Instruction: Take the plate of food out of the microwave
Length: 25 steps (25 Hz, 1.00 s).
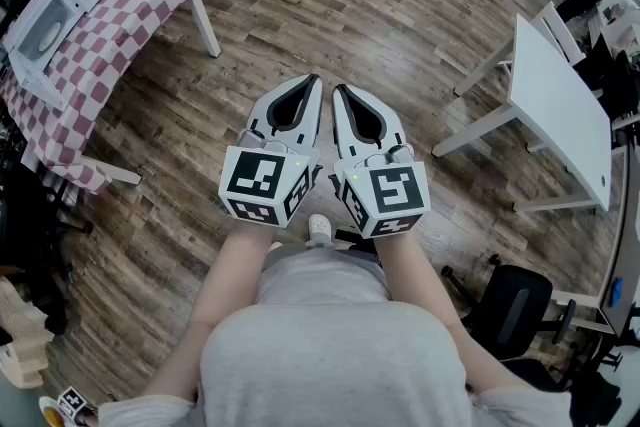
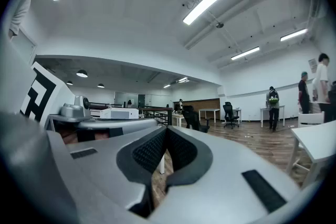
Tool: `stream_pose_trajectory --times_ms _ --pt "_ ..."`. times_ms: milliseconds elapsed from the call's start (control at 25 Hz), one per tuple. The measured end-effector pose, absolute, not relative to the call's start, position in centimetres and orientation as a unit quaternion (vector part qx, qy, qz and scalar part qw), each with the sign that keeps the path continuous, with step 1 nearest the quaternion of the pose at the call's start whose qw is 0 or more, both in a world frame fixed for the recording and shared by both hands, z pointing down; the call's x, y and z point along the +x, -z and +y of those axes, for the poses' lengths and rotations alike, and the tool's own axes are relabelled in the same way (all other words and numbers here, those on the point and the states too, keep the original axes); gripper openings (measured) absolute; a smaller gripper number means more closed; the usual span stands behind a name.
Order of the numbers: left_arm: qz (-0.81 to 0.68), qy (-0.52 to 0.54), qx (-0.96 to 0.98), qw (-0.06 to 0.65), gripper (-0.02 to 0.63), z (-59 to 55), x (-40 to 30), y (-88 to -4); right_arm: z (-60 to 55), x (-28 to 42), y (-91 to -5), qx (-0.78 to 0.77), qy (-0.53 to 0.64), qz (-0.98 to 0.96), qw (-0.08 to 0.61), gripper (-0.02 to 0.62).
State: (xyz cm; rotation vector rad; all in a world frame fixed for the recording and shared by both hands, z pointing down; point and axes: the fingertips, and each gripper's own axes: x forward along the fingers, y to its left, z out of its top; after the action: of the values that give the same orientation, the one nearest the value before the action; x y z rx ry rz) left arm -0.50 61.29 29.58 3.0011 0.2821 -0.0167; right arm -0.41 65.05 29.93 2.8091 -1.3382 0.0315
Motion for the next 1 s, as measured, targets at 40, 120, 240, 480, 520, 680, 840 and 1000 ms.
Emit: stream_pose_trajectory --times_ms 40,120,240,480,520,680,840,1000 --pt "0.093 0.005 0.994 0.063 0.003 61.3 -0.4 -29.6 65.1 -0.3 -29.9 0.902 -0.01 -0.431 0.013 0.026" --pt "0.091 0.005 0.994 0.063 0.003 61.5 -0.1 -29.6 65.1 -0.1 -29.9 0.901 -0.008 -0.433 0.011 0.026" --pt "0.089 0.005 0.994 0.067 0.003 61.7 0.3 -29.6 65.3 0.4 -29.6 0.9 -0.005 -0.436 0.008 0.026" --pt "0.079 0.002 0.994 0.07 0.002 62.1 1.4 -29.8 65.9 1.9 -29.4 0.898 0.003 -0.441 0.006 0.026" --pt "0.077 0.002 0.995 0.069 0.002 62.1 1.6 -29.9 65.9 2.1 -29.4 0.896 0.005 -0.443 0.005 0.026" --pt "0.065 0.004 0.995 0.071 0.003 61.9 2.2 -30.0 65.5 2.6 -29.3 0.89 0.011 -0.456 0.01 0.026" --pt "0.044 0.006 0.996 0.073 0.003 61.3 2.5 -30.0 65.0 3.0 -29.7 0.882 0.006 -0.471 0.01 0.026" --pt "0.018 0.007 0.997 0.076 0.003 60.4 2.6 -30.3 64.1 3.2 -30.2 0.87 0.0 -0.493 0.009 0.026"
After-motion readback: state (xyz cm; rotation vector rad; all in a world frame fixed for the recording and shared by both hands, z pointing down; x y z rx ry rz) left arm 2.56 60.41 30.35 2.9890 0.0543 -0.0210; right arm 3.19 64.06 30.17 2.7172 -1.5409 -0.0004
